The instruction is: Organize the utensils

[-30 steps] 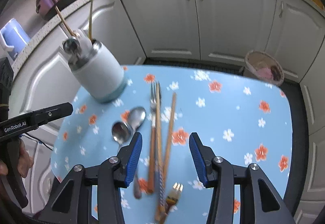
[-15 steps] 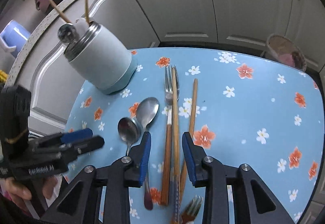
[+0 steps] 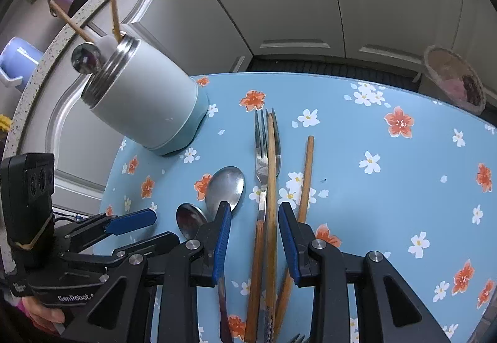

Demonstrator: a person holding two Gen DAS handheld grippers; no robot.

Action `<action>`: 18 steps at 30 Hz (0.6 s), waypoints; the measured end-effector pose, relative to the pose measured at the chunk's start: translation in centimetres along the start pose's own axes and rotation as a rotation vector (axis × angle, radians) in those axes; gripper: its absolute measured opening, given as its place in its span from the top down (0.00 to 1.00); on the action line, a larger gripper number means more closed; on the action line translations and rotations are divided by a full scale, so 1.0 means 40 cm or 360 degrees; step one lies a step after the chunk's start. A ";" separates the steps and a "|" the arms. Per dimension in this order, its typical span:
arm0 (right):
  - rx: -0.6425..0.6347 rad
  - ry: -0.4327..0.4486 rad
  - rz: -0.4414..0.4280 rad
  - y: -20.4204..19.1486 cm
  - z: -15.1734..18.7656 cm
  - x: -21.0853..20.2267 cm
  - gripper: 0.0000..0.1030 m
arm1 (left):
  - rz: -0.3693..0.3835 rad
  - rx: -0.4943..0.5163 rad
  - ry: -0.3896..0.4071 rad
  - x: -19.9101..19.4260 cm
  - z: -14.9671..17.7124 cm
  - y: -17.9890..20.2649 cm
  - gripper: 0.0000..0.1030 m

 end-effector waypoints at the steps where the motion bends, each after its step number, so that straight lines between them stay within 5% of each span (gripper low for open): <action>1: 0.0005 -0.0006 -0.0009 0.002 -0.001 0.004 0.69 | -0.0020 -0.0009 -0.0001 0.004 0.000 0.001 0.35; 7: -0.0037 -0.0040 -0.0020 -0.001 -0.004 0.031 0.70 | -0.0076 -0.0054 0.0003 0.024 -0.008 0.007 0.33; 11: -0.0109 -0.0048 0.0062 -0.002 0.003 0.039 0.89 | -0.0114 -0.0055 0.0003 0.030 -0.010 0.015 0.33; 18: -0.0048 -0.0030 0.0038 0.051 0.024 0.020 0.91 | -0.0138 -0.0082 -0.0002 0.038 -0.021 0.024 0.33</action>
Point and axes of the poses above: each gripper's, at about its wrist camera, not at the fingertips, and x roughly the way its jaws point, y to its right, z to its underside, the point moved 6 cm from there along x, roughly the way its jaws point, and after that the axes turned 9 degrees about z, right-handed, at the moved point
